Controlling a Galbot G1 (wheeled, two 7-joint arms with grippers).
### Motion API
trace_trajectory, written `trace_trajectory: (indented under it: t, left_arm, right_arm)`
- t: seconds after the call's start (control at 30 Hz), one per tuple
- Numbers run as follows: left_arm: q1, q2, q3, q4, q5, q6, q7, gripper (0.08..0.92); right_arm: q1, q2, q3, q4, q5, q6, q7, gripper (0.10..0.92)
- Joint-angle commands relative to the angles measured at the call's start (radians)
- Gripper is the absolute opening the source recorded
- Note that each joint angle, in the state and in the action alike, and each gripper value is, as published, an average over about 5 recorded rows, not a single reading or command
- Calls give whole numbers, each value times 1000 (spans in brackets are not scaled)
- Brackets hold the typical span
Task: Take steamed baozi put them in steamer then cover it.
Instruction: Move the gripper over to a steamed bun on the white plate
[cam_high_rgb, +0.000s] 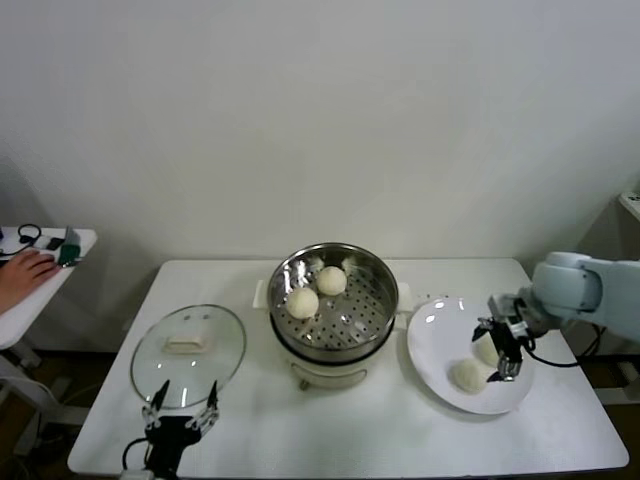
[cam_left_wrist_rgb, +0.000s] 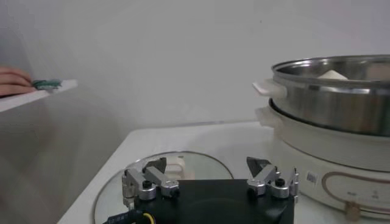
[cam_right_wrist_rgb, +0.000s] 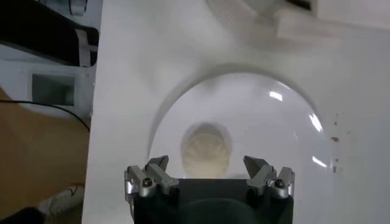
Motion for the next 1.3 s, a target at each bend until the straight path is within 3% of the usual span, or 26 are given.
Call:
trace_trajectory:
  t: [0.03, 0.33, 0.83, 0.93, 1.13, 1.3]
  left_arm:
    - [3, -1, -2, 3, 1, -3, -1, 823]
    - [-6, -3, -5, 7, 1, 0, -1, 823]
    - [-9, -3, -9, 8, -3, 7, -1, 823]
    - [-10, -4, -9, 8, -2, 8, -1, 823]
    - [-11, -5, -8, 5, -2, 9, -1, 823]
    - [-11, -5, -8, 1, -2, 12, 0, 823]
  right_arm:
    - [-244, -18, 164, -69, -100, -23, 50, 823]
    - [-335, 32, 265, -155, -115, -23, 62, 823]
    - [-354, 57, 273, -165, -100, -31, 45, 820]
    - [-353, 59, 272, -165, -99, -29, 41, 795]
    - [-349, 60, 271, -164, -102, -24, 28, 666]
    - [-286, 62, 241, -163, -121, 13, -14, 638]
